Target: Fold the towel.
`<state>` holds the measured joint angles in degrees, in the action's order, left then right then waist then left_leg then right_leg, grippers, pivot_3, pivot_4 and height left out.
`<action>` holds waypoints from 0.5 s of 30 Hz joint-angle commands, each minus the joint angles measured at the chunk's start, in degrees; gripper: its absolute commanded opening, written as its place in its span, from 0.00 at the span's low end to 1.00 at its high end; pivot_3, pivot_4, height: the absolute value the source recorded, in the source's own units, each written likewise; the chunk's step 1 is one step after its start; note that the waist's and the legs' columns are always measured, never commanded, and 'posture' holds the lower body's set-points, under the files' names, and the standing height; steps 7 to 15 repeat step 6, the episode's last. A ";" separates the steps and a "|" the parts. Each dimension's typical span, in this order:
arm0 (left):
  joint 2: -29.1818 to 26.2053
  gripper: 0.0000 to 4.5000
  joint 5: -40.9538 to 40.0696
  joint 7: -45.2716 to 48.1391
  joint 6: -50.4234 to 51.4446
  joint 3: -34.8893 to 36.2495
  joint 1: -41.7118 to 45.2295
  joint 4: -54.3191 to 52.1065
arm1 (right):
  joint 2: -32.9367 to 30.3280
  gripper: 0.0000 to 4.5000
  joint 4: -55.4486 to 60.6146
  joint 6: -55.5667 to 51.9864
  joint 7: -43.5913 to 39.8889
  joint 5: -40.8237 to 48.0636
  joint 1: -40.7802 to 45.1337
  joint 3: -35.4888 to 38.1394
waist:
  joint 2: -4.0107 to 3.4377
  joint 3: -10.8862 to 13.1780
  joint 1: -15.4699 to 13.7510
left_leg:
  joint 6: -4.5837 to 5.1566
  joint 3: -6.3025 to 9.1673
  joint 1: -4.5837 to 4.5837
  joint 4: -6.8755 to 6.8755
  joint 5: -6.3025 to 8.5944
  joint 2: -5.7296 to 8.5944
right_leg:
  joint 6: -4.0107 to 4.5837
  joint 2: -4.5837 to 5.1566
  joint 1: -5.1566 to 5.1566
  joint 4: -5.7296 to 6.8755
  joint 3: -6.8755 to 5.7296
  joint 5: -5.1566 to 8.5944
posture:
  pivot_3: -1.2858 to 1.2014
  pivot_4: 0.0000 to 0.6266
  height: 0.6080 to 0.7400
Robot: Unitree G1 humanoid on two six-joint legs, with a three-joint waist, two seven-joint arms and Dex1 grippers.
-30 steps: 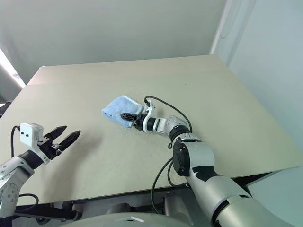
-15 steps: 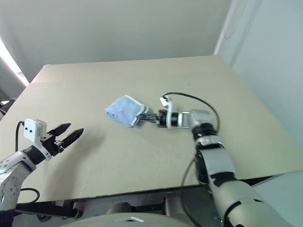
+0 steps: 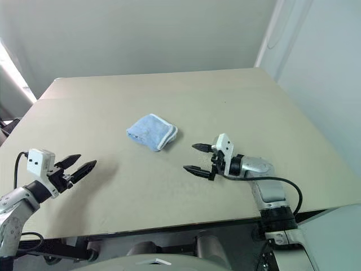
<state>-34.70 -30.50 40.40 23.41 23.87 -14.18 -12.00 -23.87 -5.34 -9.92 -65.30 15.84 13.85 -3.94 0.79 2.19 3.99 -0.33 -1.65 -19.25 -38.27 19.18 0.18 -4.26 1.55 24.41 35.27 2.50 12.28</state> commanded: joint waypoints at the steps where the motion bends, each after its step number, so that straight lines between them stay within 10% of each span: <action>1: -0.27 0.79 -0.72 0.59 0.50 1.37 -3.49 -4.30 | -2.43 0.99 -2.79 4.63 -0.83 -0.17 2.15 1.59 | 0.02 0.01 -0.07 | 0.00 0.00 -0.01 0.01 0.00 0.00 | 0.12 0.01 0.01 -0.02 0.00 -0.07 | 0.52 0.00 1.00; 15: -0.66 0.79 -0.98 1.50 0.84 1.08 -6.92 -6.84 | -2.41 0.99 -7.45 6.74 -0.63 -0.42 5.99 0.65 | 0.06 0.04 -0.16 | 0.01 0.03 -0.03 0.02 0.00 -0.01 | 0.20 -0.01 0.04 -0.03 -0.02 -0.11 | 0.52 0.00 1.00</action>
